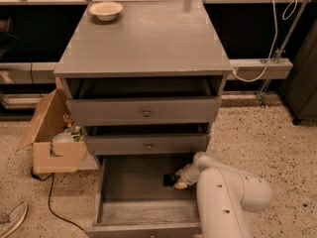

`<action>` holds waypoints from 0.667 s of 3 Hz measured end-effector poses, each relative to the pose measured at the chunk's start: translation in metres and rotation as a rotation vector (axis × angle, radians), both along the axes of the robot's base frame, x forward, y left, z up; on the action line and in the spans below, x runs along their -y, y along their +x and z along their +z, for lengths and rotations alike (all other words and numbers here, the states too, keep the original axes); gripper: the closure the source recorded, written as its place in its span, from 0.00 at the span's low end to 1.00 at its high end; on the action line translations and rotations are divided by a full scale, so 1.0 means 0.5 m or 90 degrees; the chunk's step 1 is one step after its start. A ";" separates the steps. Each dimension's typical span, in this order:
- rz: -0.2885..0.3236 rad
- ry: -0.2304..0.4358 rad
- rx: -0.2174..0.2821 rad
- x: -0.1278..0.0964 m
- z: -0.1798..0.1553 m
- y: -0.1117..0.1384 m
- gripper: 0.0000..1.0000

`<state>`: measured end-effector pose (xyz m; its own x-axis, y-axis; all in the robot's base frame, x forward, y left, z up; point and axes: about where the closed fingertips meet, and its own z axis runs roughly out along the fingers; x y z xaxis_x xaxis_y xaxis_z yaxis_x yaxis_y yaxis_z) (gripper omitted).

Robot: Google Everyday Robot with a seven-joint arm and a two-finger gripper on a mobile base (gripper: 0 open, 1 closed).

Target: Pick rxbar blueberry from bottom drawer and place on counter

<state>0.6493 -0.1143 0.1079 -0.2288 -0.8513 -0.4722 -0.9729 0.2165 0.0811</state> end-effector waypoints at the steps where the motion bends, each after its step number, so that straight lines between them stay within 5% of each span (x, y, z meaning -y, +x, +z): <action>1: 0.000 0.000 0.000 0.000 0.014 0.000 0.88; 2: 0.004 0.016 0.088 0.030 0.097 0.032 1.00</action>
Offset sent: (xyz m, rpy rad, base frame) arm -0.0430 -0.0141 0.1260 0.1097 -0.3038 0.0561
